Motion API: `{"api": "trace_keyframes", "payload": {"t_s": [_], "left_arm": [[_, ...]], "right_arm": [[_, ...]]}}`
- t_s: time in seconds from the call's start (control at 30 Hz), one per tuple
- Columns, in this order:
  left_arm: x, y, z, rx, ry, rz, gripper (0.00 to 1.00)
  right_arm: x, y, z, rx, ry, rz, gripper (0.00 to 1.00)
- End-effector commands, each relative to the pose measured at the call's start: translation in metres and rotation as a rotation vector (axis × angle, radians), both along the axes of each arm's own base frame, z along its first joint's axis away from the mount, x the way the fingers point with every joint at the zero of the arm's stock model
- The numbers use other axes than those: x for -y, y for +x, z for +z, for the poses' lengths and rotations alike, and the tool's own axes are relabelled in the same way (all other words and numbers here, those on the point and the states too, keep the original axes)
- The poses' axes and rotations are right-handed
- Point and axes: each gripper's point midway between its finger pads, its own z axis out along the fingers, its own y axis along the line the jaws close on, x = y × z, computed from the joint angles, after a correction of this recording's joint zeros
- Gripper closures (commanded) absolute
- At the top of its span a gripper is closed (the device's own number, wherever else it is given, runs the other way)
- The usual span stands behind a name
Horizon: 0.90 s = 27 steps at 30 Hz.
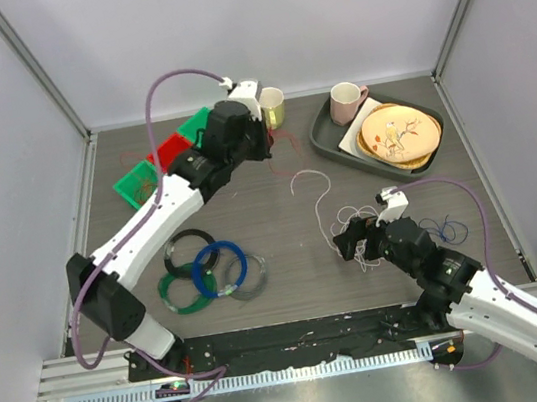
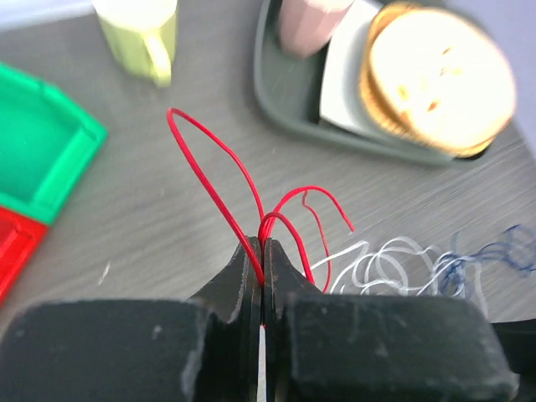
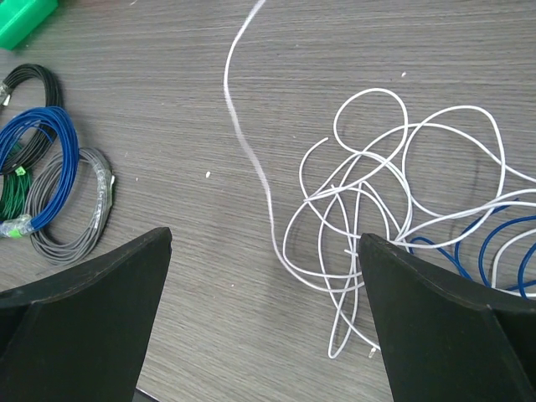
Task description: Untangle the cables
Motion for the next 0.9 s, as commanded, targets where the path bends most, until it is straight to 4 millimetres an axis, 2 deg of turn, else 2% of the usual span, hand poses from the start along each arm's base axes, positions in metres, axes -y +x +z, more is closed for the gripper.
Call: {"api": "trace_keyframes", "payload": {"t_s": [0.0,0.07,0.13,0.17,0.2,0.23,0.3,0.33,0.37,0.43,0.5,0.57,0.6,0.67,0.7,0.73,0.77,0.8,0.83,0.87], "left_arm": [[-0.009,-0.013,0.066,0.110,-0.022,-0.055,1.00],[-0.012,-0.018,0.079,0.139,-0.041,-0.062,1.00],[-0.008,-0.030,0.098,0.179,-0.095,-0.116,1.00],[-0.008,-0.034,0.104,0.190,-0.107,-0.136,1.00],[-0.009,-0.043,0.118,0.210,-0.130,-0.158,1.00],[-0.013,-0.046,0.124,0.220,-0.134,-0.159,1.00],[-0.013,-0.058,0.132,0.234,-0.158,-0.202,1.00],[-0.017,-0.065,0.134,0.243,-0.167,-0.209,1.00],[-0.019,-0.069,0.134,0.244,-0.169,-0.213,1.00],[-0.023,-0.080,0.134,0.251,-0.185,-0.236,1.00],[-0.023,-0.085,0.139,0.270,-0.198,-0.255,1.00],[-0.028,-0.092,0.142,0.263,-0.193,-0.259,1.00],[-0.030,-0.093,0.141,0.268,-0.184,-0.259,1.00],[-0.036,-0.094,0.148,0.294,-0.192,-0.234,1.00],[-0.037,-0.094,0.146,0.296,-0.187,-0.234,1.00],[-0.037,-0.097,0.148,0.304,-0.186,-0.240,1.00],[-0.037,-0.099,0.149,0.311,-0.191,-0.248,1.00],[-0.036,-0.100,0.148,0.308,-0.190,-0.254,1.00],[-0.037,-0.101,0.149,0.311,-0.189,-0.258,1.00],[-0.036,-0.101,0.148,0.306,-0.188,-0.259,1.00]], "right_arm": [[-0.009,0.003,0.016,0.055,0.055,0.024,0.01],[-0.012,0.003,0.021,0.073,0.073,0.039,0.00],[-0.015,0.002,0.022,0.092,0.086,0.062,0.01],[-0.019,0.005,0.033,0.135,0.121,0.072,0.01],[-0.020,0.004,0.030,0.146,0.116,0.084,0.02],[-0.022,0.004,0.034,0.161,0.126,0.095,0.03],[-0.032,0.001,0.050,0.215,0.156,0.161,0.03],[-0.042,-0.006,0.056,0.238,0.170,0.242,0.04],[-0.049,-0.006,0.074,0.308,0.215,0.273,0.04],[-0.067,-0.021,0.081,0.342,0.264,0.408,0.04],[-0.073,-0.019,0.105,0.406,0.306,0.427,0.04],[-0.072,-0.002,0.110,0.418,0.245,0.376,0.03],[-0.069,0.007,0.131,0.450,0.239,0.334,0.04],[-0.060,0.035,0.124,0.423,0.144,0.209,0.04],[-0.063,0.041,0.136,0.438,0.136,0.204,0.04],[-0.067,0.045,0.136,0.434,0.114,0.215,0.04],[-0.075,0.052,0.122,0.396,0.077,0.228,0.04],[-0.083,0.055,0.126,0.392,0.079,0.250,0.04],[-0.088,0.058,0.121,0.377,0.072,0.262,0.05],[-0.098,0.063,0.108,0.355,0.058,0.283,0.11]]}}
